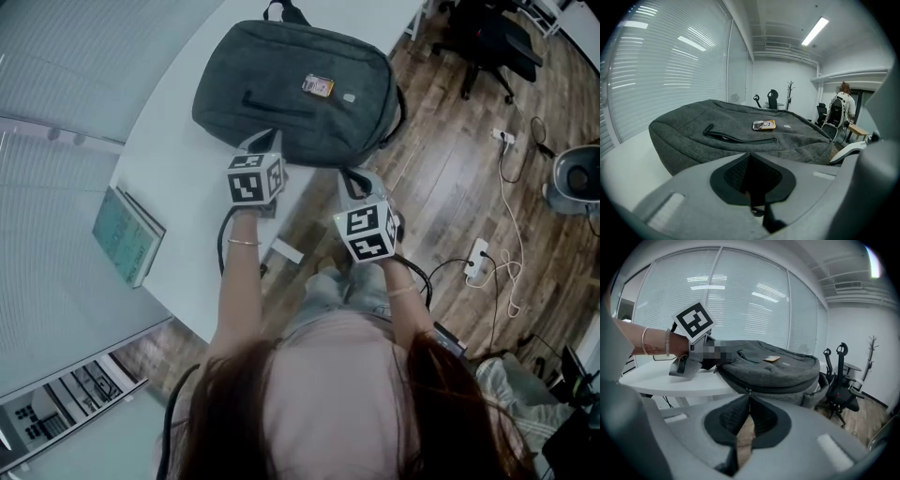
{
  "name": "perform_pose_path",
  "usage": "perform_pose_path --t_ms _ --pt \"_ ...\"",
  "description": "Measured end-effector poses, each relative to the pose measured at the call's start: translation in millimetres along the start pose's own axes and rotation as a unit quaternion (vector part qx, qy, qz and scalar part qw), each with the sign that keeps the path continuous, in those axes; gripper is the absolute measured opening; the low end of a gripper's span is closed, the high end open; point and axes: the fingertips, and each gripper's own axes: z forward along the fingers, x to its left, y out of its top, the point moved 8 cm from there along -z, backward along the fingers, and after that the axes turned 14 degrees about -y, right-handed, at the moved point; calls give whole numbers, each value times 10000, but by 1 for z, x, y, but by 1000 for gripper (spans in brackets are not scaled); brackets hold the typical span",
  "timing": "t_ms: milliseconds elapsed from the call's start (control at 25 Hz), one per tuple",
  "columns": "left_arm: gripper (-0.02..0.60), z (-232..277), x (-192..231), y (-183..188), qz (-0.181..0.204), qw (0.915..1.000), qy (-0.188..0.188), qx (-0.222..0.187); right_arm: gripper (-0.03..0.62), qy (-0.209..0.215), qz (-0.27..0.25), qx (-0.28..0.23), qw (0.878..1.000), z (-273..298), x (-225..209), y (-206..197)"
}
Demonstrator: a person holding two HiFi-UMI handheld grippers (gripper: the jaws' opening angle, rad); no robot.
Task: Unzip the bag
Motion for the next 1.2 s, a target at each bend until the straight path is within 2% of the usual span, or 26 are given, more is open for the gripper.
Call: perform_pose_path --t_ms 200,1200 --pt "9 -1 0 -1 18 10000 20 -17 11 -145 137 -13 9998 -2 -12 -4" --pt "10 1 1 -1 -32 10000 55 -66 11 -464 79 3 9989 -3 -41 -6"
